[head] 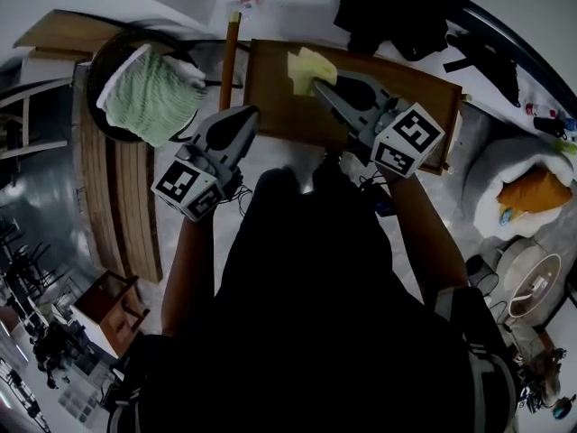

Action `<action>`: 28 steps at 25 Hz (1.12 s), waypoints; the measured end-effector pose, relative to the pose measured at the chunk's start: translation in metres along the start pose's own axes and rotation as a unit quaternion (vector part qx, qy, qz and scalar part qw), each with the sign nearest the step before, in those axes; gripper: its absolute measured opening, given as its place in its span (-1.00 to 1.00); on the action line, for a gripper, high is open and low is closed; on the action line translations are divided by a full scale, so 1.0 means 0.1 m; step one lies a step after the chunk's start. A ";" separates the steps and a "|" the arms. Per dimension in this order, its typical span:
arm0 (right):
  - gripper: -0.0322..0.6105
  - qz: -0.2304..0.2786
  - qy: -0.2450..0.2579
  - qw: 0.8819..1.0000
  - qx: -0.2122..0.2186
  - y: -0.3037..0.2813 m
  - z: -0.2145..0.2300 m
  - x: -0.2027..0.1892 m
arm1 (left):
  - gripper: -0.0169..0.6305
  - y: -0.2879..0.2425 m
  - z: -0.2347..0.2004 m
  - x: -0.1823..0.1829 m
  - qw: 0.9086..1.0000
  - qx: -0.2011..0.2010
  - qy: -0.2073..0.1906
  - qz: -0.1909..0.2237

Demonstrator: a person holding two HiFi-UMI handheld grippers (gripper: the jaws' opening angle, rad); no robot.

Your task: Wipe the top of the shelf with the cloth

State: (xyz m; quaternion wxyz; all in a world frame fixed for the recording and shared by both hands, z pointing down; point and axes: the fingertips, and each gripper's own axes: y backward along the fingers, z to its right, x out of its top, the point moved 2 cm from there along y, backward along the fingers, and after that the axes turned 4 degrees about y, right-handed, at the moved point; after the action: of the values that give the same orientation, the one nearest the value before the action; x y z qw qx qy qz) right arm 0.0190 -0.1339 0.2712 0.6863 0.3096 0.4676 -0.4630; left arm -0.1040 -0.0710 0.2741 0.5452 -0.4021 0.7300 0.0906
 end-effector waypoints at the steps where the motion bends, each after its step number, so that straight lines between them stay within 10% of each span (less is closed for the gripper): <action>1: -0.77 -0.004 -0.010 1.000 -0.005 -0.05 0.08 -0.05 | -0.91 -0.04 -0.08 0.01 1.000 0.006 0.000 -0.006; 11: -0.77 -0.079 -0.101 0.988 -0.091 -0.83 0.65 -0.79 | -0.91 -0.46 -1.00 -0.21 0.993 0.058 0.033 -0.101; 28: -0.77 -0.233 -0.175 0.926 -0.238 -1.73 1.32 -2.31 | -0.91 -1.03 -1.96 -0.81 0.956 0.149 0.106 -0.231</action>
State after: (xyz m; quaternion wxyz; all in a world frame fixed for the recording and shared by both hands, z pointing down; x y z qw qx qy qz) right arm -0.1256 -0.2326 0.5363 0.6833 -0.0666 0.4954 -0.5323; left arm -0.1685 -0.2113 0.4519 0.5246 -0.4809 0.6761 -0.1909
